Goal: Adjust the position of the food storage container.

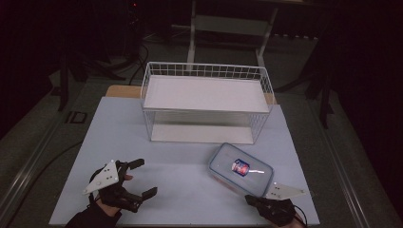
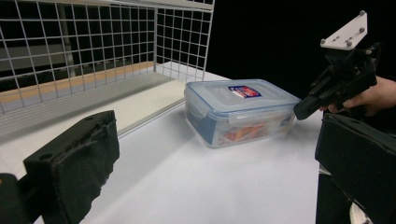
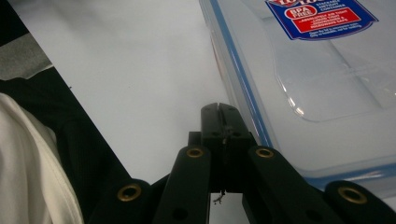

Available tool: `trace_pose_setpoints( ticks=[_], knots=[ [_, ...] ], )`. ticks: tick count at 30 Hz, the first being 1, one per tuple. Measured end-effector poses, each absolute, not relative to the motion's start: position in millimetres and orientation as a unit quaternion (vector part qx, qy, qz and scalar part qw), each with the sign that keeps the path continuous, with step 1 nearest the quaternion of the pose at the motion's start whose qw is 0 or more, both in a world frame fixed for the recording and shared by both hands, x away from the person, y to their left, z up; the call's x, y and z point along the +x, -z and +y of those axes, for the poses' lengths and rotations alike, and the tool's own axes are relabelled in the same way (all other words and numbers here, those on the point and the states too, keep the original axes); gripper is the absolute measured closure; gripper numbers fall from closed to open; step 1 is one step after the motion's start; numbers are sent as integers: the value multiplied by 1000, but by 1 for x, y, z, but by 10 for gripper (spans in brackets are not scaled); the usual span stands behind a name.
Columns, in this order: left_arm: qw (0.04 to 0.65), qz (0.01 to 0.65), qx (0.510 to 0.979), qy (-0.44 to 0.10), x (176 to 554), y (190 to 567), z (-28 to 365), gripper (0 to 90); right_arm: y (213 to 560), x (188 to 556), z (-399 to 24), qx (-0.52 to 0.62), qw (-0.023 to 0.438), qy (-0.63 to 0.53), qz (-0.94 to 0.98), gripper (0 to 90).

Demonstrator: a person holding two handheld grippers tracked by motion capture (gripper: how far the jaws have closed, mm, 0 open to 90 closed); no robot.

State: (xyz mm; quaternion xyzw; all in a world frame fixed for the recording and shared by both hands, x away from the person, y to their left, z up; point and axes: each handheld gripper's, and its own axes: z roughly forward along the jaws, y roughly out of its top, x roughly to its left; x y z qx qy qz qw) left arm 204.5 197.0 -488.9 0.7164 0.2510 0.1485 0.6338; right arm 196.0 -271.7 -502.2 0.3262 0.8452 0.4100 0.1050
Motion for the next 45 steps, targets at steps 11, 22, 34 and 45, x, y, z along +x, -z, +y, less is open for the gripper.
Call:
trace_pose_setpoints(
  ticks=[11,22,34,45],
  knots=[
    [633,249,718,-151,203,488,197,0,501,208,-293,361,130,-401,832,900],
    [632,250,717,-152,203,488,197,0,500,223,-316,394,158,-396,814,900],
    [631,249,719,-151,203,488,196,0,496,238,-340,424,191,-383,798,900],
    [630,249,721,-150,203,489,195,0,485,280,-369,462,232,-385,765,900]
  ],
)
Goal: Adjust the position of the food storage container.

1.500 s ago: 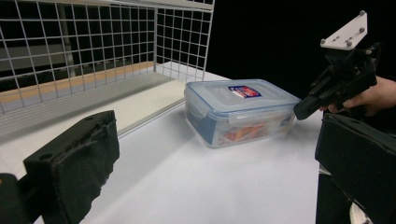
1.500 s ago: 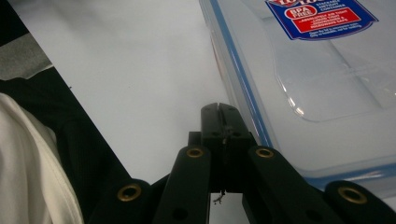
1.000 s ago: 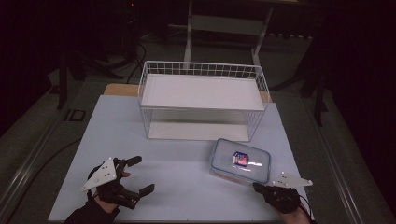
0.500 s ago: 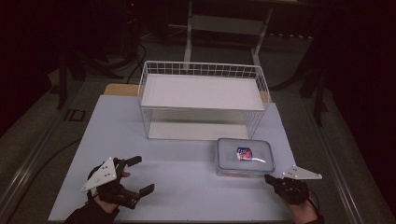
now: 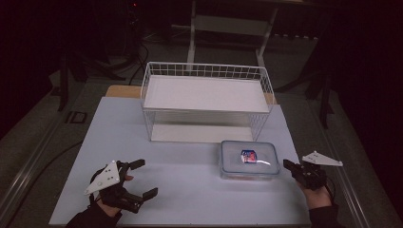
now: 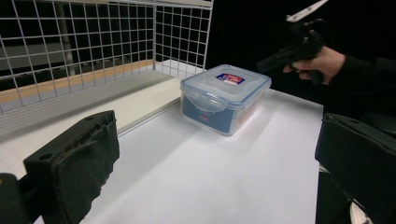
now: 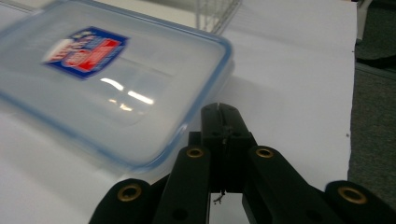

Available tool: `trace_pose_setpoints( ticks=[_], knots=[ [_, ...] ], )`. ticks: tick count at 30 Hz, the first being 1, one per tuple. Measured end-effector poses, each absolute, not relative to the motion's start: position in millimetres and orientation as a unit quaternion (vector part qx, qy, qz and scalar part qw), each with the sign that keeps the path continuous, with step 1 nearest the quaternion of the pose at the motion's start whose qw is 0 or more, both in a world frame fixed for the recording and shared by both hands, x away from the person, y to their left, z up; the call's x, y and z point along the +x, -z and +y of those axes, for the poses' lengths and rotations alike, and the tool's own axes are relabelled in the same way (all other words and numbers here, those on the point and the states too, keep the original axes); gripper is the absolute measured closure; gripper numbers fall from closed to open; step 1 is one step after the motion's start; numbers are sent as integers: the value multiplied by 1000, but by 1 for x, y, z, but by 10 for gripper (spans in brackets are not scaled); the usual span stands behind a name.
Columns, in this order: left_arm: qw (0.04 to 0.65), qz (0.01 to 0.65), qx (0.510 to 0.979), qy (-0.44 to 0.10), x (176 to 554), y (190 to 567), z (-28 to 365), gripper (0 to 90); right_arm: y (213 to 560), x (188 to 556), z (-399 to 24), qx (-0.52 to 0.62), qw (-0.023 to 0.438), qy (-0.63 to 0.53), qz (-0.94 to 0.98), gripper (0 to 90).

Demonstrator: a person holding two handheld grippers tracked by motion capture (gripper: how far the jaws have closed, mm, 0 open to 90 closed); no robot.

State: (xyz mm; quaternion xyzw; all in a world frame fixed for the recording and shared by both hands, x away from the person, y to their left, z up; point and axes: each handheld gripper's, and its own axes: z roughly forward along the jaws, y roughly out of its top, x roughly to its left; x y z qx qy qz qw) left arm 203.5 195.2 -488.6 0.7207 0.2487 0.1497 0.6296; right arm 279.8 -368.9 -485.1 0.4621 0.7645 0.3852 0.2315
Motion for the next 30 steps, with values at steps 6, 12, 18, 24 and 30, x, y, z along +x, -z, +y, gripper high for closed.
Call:
trace_pose_setpoints(
  ticks=[6,12,18,24,30],
  knots=[
    [630,251,720,-150,204,489,196,0,495,303,-364,464,222,-368,775,900],
    [627,255,721,-148,205,490,194,0,496,307,-358,467,222,-368,773,900],
    [623,256,724,-148,205,491,193,0,497,308,-347,458,212,-376,777,900],
    [618,259,728,-145,207,492,192,0,497,310,-333,449,201,-383,782,900],
    [613,262,731,-144,208,493,191,0,497,313,-318,435,191,-387,790,900]
  ],
)
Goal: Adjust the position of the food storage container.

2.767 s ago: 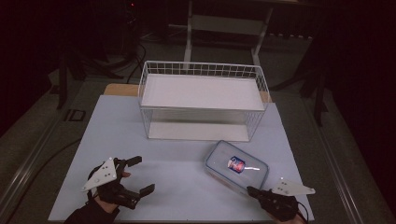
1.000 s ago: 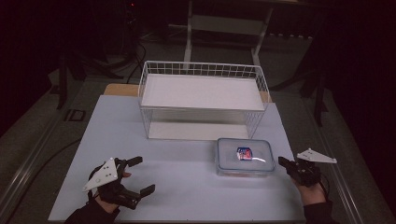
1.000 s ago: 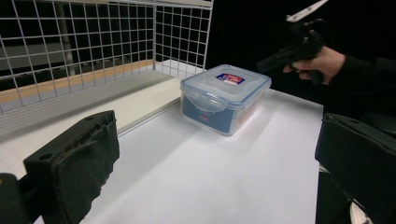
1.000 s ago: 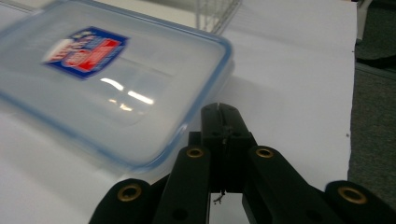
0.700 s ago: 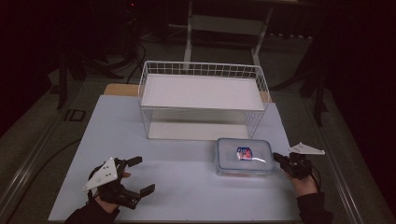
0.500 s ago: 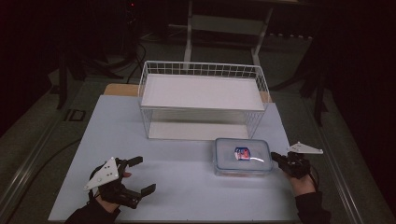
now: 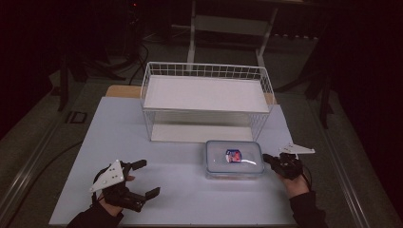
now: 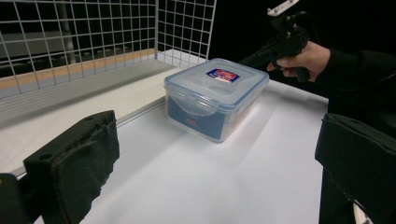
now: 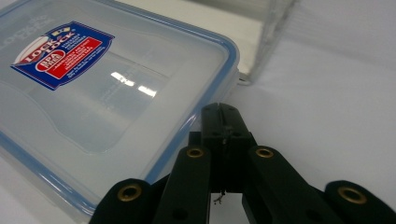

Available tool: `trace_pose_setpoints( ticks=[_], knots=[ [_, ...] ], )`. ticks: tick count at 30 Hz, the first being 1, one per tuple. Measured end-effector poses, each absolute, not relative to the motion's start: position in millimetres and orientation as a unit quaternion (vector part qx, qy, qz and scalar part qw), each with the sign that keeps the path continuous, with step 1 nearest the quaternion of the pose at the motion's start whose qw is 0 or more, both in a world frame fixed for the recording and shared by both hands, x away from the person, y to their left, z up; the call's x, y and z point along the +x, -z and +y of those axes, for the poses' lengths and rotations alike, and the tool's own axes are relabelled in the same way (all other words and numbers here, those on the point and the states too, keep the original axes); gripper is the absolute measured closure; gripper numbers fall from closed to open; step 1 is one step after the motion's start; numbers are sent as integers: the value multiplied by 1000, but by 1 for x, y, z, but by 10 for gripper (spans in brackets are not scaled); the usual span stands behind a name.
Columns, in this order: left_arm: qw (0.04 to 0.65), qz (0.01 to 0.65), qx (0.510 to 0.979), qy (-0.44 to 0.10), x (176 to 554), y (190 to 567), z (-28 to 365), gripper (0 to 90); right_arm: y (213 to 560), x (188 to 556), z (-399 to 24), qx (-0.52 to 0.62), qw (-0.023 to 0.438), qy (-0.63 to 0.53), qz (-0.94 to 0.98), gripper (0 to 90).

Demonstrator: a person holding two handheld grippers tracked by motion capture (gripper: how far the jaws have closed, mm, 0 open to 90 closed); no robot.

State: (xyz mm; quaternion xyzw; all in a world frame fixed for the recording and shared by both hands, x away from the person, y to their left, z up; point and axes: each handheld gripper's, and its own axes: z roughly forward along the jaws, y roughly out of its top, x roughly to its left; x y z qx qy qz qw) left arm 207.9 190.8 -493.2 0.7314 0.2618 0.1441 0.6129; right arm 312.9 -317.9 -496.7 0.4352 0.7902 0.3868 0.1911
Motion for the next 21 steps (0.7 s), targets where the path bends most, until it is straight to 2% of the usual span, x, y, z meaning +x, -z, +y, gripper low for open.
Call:
trace_pose_setpoints(
  ticks=[21],
  knots=[
    [601,272,738,-141,211,496,189,0,494,314,-281,400,165,-401,808,900]
  ],
)
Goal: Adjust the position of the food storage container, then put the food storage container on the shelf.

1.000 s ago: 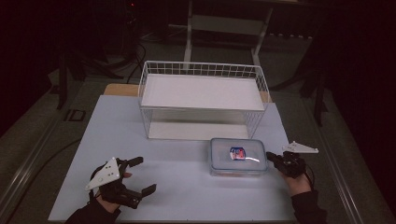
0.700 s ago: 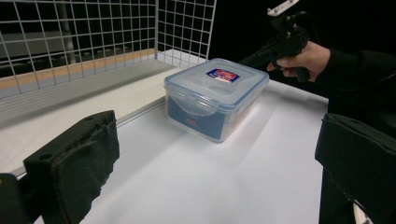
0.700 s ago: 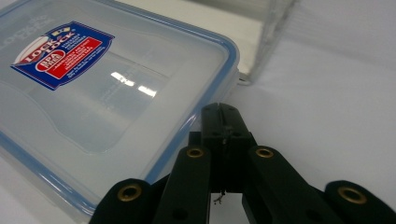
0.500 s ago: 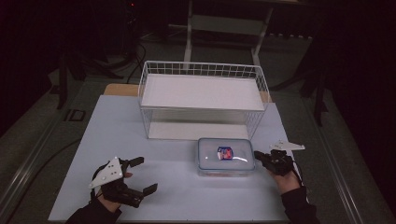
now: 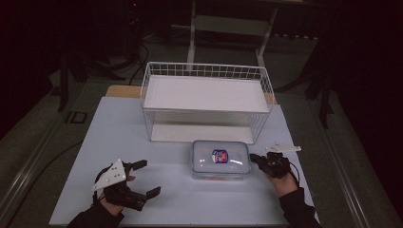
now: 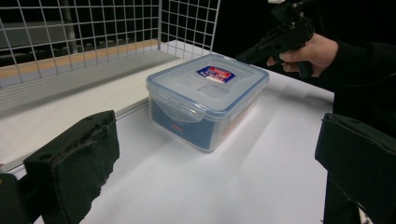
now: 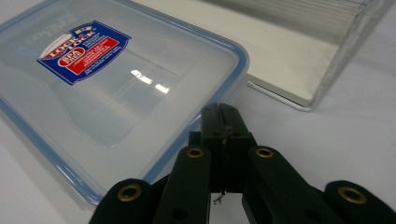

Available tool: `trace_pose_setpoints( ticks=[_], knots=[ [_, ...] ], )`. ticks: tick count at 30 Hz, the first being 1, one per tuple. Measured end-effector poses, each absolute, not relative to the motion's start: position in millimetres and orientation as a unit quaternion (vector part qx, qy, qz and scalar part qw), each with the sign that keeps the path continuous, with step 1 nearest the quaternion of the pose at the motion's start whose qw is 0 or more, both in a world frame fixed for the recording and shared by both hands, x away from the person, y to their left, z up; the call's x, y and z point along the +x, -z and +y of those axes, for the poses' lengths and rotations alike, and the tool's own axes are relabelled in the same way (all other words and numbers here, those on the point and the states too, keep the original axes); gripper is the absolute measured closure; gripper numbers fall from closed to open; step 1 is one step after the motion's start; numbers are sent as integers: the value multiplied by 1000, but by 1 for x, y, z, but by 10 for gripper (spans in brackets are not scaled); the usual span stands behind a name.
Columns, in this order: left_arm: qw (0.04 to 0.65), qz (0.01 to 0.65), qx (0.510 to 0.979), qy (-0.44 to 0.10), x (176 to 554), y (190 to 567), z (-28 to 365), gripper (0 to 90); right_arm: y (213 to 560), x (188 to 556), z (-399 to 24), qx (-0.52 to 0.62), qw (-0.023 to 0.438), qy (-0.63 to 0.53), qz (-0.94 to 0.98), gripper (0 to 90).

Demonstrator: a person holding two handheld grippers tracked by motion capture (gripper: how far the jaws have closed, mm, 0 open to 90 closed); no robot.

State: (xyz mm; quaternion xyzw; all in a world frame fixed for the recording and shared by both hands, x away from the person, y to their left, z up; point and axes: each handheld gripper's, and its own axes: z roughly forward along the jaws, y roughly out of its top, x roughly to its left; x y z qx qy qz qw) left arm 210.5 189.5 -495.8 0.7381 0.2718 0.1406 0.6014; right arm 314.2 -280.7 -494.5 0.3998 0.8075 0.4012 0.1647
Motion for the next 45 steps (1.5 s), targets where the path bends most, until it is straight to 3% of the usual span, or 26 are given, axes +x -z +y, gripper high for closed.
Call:
trace_pose_setpoints(
  ticks=[20,28,33,34,36,43,45],
  knots=[
    [598,270,742,-136,211,497,186,0,495,316,-252,373,143,-416,817,900],
    [598,274,740,-139,211,496,187,0,490,313,-254,369,159,-421,813,877],
    [593,282,740,-144,214,490,184,0,480,305,-260,365,163,-441,804,771],
    [592,282,742,-144,214,484,182,0,474,300,-261,360,166,-454,798,650],
    [595,280,741,-139,215,476,180,0,468,294,-260,352,176,-462,794,576],
    [581,276,753,-139,222,453,170,0,450,284,-257,318,161,-507,785,132],
    [578,278,755,-137,224,451,169,0,448,283,-256,312,161,-508,786,131]
  ],
)
